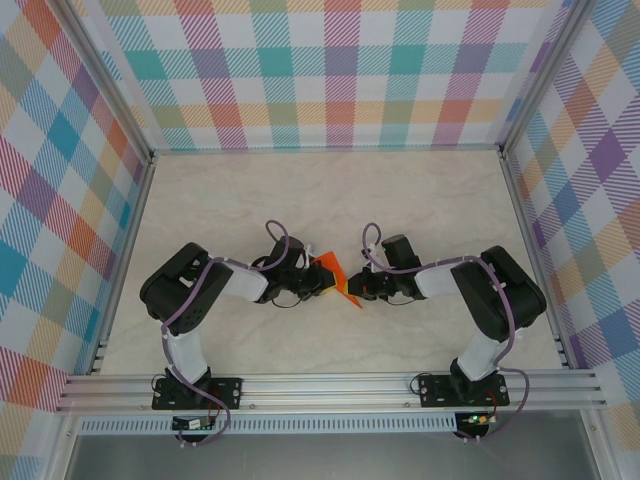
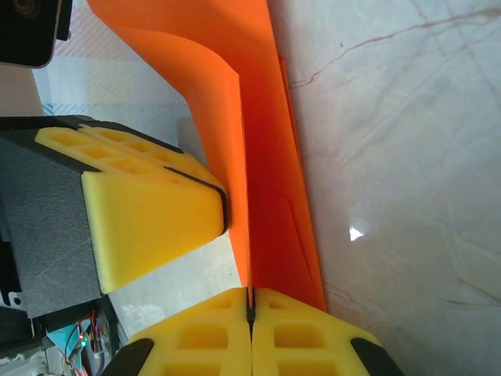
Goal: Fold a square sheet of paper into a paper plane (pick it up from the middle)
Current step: Fold the wing for the fifth time at the center of the table.
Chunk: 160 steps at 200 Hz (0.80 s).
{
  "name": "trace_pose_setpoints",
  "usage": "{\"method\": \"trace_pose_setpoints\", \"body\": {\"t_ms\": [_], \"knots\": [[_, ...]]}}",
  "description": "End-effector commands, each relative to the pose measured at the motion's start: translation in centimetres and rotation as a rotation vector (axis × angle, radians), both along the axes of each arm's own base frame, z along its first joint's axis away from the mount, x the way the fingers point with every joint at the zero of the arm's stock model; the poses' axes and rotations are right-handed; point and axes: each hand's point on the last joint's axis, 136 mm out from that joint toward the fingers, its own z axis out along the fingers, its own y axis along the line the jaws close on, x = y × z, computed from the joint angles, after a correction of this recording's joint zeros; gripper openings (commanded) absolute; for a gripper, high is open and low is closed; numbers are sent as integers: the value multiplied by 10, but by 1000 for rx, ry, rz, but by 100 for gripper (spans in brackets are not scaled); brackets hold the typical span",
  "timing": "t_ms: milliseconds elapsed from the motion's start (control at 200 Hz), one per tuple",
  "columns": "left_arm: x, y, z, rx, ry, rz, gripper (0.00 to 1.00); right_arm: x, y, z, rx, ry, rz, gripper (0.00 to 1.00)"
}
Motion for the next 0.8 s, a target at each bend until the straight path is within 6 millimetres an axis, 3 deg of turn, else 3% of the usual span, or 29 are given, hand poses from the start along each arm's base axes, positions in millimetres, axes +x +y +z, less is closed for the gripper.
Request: {"method": "trace_pose_setpoints", "body": {"t_ms": [0, 420, 795], "knots": [[0, -6, -3, 22, -4, -16, 7, -5, -3, -5, -4, 26, 9, 6], [-4, 4, -22, 148, 49, -20, 6, -10, -12, 5, -82, -15, 58, 22], [-3, 6, -30, 187, 77, -13, 5, -16, -26, -9, -191, -29, 92, 21]]}}
